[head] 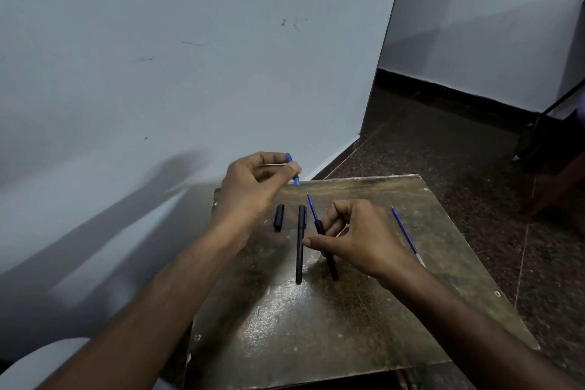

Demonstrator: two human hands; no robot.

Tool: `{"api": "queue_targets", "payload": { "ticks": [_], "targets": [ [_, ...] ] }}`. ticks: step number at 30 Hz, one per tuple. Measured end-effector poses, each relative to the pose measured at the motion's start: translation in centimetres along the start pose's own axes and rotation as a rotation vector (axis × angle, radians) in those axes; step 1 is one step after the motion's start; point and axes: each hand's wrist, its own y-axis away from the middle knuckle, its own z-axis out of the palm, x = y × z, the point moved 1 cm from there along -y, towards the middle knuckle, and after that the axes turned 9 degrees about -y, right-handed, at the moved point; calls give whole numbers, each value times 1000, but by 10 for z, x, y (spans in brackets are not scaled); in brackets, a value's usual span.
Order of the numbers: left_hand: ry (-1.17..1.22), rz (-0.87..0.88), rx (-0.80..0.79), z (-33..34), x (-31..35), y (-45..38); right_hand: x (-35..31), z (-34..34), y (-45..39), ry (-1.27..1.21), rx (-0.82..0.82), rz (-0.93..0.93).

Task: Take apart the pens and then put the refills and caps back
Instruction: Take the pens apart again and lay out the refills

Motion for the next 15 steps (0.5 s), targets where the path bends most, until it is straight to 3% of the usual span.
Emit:
{"api": "queue_targets", "payload": {
  "ticks": [3,9,11,15],
  "targets": [
    [-33,-78,-12,-17,-7,-7,0,-3,0,11,17,0],
    [-585,-137,-292,-12,-27,3,-5,-5,0,15,31,2],
    [-726,-108,-264,-5,-27,8,-5,-5,0,21,34,-5],
    [-785,-100,-231,7,-20,16,-5,-4,1,51,34,-19]
  ]
}}
